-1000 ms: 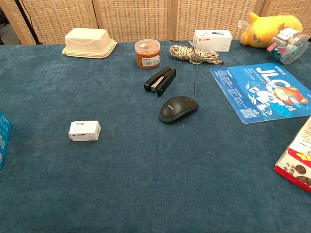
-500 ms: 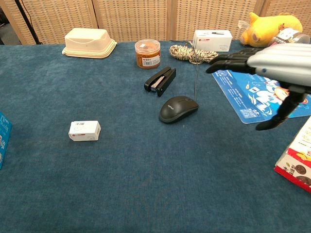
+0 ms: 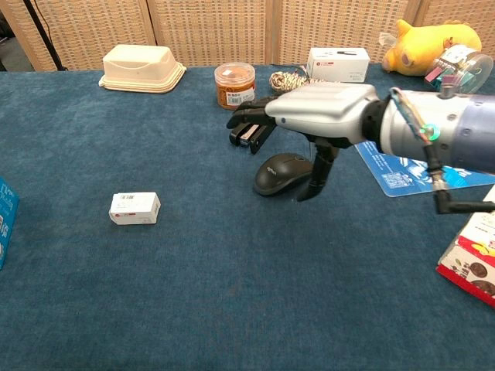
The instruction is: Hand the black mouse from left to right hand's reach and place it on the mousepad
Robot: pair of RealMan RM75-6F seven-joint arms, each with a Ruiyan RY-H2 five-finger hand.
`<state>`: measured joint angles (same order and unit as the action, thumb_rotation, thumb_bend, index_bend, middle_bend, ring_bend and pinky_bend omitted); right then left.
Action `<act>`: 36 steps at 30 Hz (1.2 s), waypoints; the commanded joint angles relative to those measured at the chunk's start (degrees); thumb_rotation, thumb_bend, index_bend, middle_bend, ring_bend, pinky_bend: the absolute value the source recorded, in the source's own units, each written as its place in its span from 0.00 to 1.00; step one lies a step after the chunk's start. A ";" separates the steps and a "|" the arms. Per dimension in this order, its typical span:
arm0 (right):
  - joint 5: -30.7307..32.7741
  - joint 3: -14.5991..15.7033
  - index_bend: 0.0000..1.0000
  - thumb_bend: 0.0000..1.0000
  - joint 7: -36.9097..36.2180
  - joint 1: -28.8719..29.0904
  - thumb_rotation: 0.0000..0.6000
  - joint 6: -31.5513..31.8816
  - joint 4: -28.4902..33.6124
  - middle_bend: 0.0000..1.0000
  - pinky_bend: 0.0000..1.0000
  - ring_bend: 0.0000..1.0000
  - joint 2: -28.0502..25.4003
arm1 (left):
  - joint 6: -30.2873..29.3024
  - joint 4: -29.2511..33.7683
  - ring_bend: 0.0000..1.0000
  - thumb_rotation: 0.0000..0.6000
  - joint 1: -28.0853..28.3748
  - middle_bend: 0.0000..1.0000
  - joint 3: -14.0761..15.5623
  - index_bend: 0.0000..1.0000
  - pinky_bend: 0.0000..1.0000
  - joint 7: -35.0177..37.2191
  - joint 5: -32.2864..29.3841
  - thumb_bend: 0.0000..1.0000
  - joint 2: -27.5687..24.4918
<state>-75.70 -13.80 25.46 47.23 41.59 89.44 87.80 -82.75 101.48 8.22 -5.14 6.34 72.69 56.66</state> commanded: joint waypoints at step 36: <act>6.76 4.80 0.21 0.00 -3.80 8.90 1.00 -2.24 -19.69 0.16 0.22 0.06 9.24 | 4.35 -0.39 0.00 1.00 -0.71 0.00 -2.43 0.00 0.00 4.85 -1.35 0.07 -2.22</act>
<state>-68.52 -9.31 21.99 56.32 38.99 69.86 97.16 -78.39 101.10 7.51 -7.58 11.19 71.33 54.44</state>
